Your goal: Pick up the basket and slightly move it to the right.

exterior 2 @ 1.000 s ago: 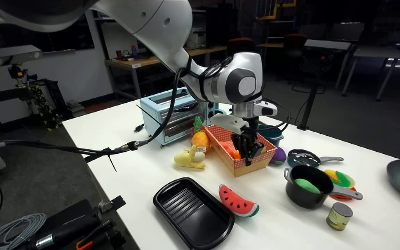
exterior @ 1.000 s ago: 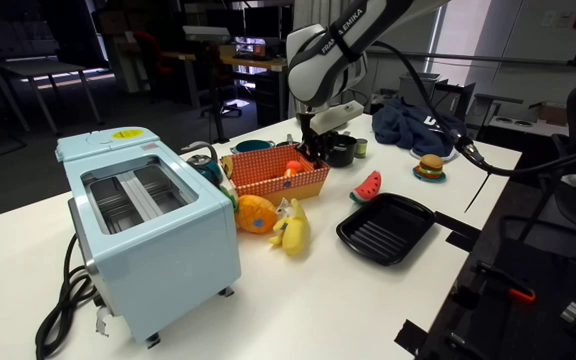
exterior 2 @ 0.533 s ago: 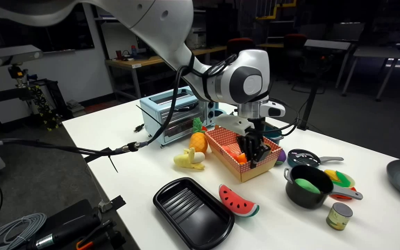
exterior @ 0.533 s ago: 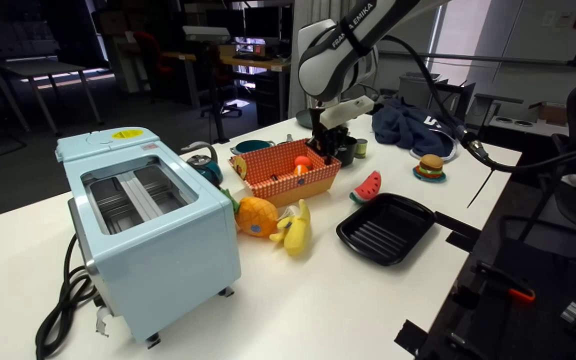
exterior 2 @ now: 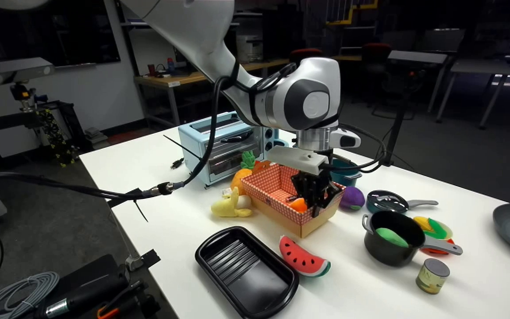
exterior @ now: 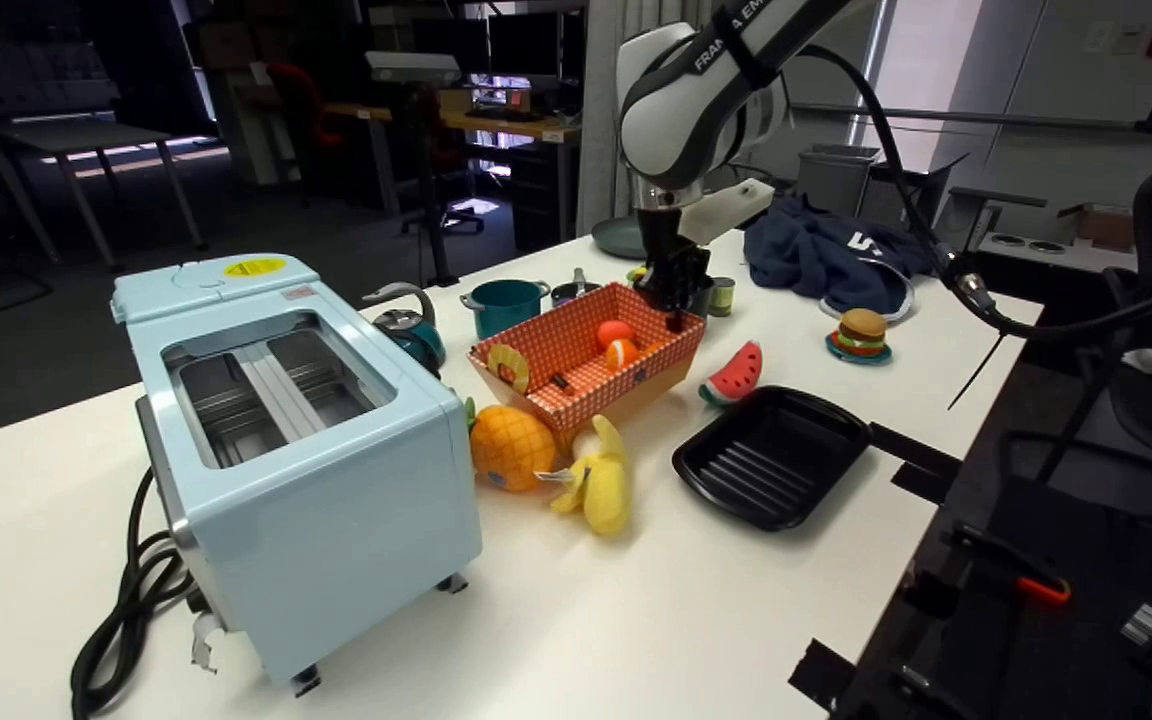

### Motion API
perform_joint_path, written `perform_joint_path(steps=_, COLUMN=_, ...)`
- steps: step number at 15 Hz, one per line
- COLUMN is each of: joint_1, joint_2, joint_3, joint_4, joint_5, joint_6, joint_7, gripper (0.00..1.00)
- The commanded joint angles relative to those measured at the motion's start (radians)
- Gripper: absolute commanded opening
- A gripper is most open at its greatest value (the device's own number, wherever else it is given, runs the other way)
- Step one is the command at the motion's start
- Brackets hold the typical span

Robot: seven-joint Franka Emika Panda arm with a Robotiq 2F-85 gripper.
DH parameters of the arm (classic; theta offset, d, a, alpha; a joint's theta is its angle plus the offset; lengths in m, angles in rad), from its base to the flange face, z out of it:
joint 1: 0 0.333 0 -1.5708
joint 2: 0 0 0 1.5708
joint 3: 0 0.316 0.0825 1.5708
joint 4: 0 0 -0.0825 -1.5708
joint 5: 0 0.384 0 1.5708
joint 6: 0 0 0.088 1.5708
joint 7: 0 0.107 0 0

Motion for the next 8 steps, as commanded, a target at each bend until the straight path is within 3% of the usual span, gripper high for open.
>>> perform_joint_path(steps=1, joint_1=-0.042, joint_2=-0.08, joint_3=0.018, joint_4=-0.077, joint_5=0.001, joint_6=-0.01, joint_7=-0.094, gripper=0.03)
perform_joint_path(steps=8, joint_1=-0.068, joint_2=-0.112, joint_3=0.002, joint_4=-0.152, joint_5=0.001, joint_6=0.0, joint_7=-0.065, gripper=0.03)
